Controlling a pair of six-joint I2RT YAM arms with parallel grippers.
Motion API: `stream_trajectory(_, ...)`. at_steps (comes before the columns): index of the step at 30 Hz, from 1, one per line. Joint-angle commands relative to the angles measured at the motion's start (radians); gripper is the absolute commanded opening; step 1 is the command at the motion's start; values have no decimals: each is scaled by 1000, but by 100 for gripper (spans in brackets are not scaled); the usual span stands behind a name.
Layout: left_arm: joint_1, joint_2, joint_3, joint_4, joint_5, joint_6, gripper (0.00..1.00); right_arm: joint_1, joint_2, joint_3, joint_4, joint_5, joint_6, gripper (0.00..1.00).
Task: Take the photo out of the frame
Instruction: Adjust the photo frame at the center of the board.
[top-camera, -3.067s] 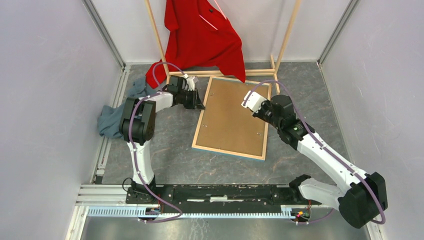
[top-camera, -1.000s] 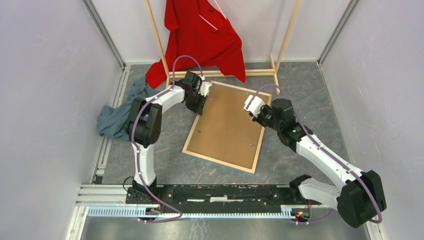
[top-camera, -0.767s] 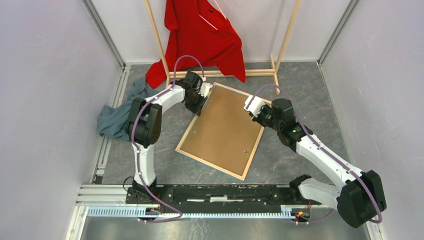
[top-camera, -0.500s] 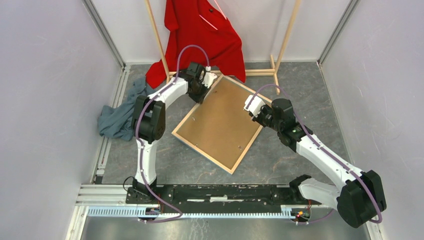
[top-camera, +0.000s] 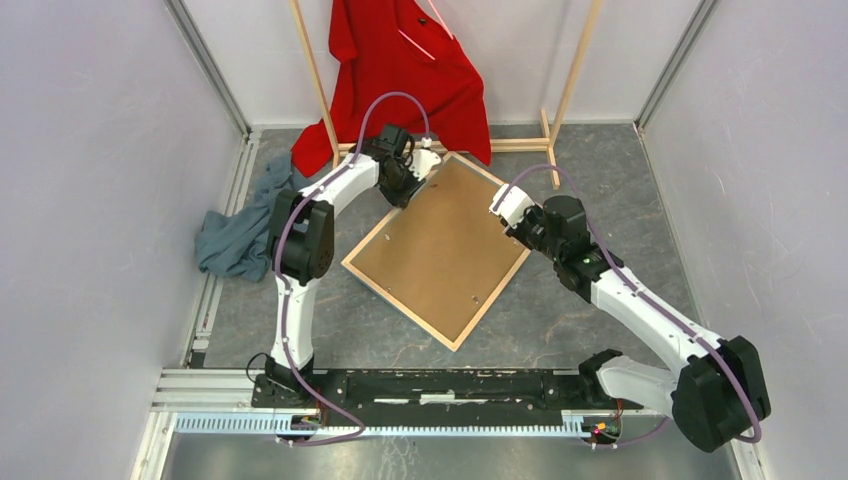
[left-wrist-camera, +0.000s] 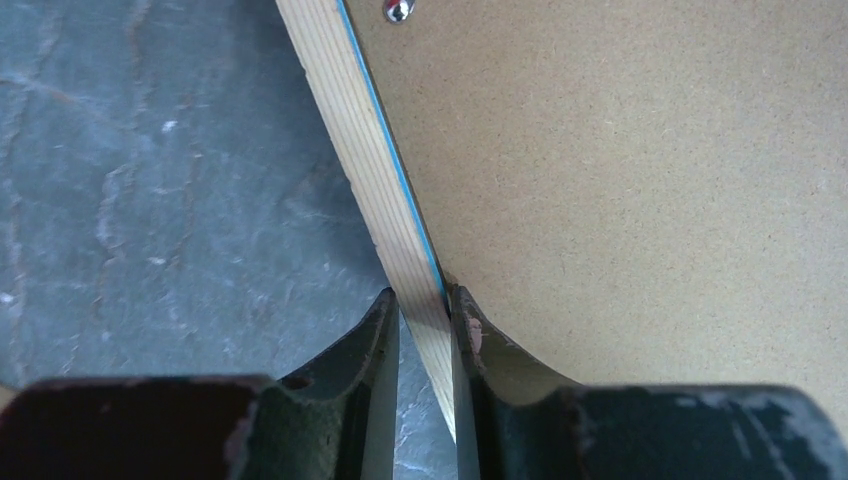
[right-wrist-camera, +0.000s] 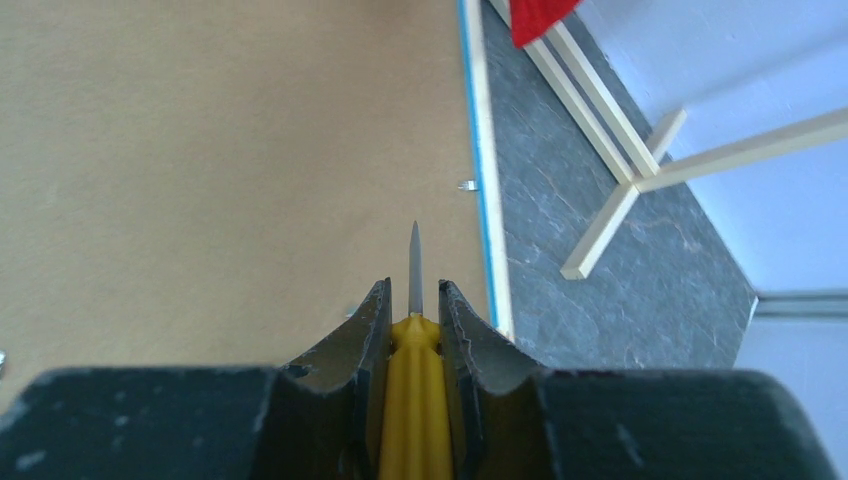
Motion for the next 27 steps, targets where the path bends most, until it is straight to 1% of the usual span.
stream_trajectory(1, -6, -1, -26, -22, 121, 99, 29, -21, 25, -3, 95, 138, 42, 0)
stream_trajectory(6, -7, -10, -49, -29, 191, 136, 30, -56, 66, -3, 129, 239, 84, 0)
stream_trajectory(9, -7, -8, -48, -36, 193, 164, 31, -76, 88, -2, 138, 273, 106, 0)
stream_trajectory(11, -8, 5, -31, -27, 161, 151, 34, -89, 104, -2, 143, 289, 108, 0)
stream_trajectory(12, -6, 13, -19, -18, 141, 135, 38, -96, 114, -2, 142, 291, 108, 0)
stream_trajectory(15, -4, 16, 1, 28, 81, 67, 57, -116, 137, 2, 136, 288, 108, 0)
stream_trajectory(19, -4, -25, 3, 73, 51, -22, 74, -134, 158, 3, 130, 280, 114, 0)
stream_trajectory(22, -4, -101, -19, 74, 49, -58, 83, -150, 172, 6, 121, 262, 125, 0)
stream_trajectory(25, -2, -204, -72, 57, 27, -92, 95, -169, 183, 12, 110, 244, 131, 0)
stream_trajectory(27, 2, -278, -136, 29, -11, -123, 97, -178, 187, 17, 101, 233, 135, 0)
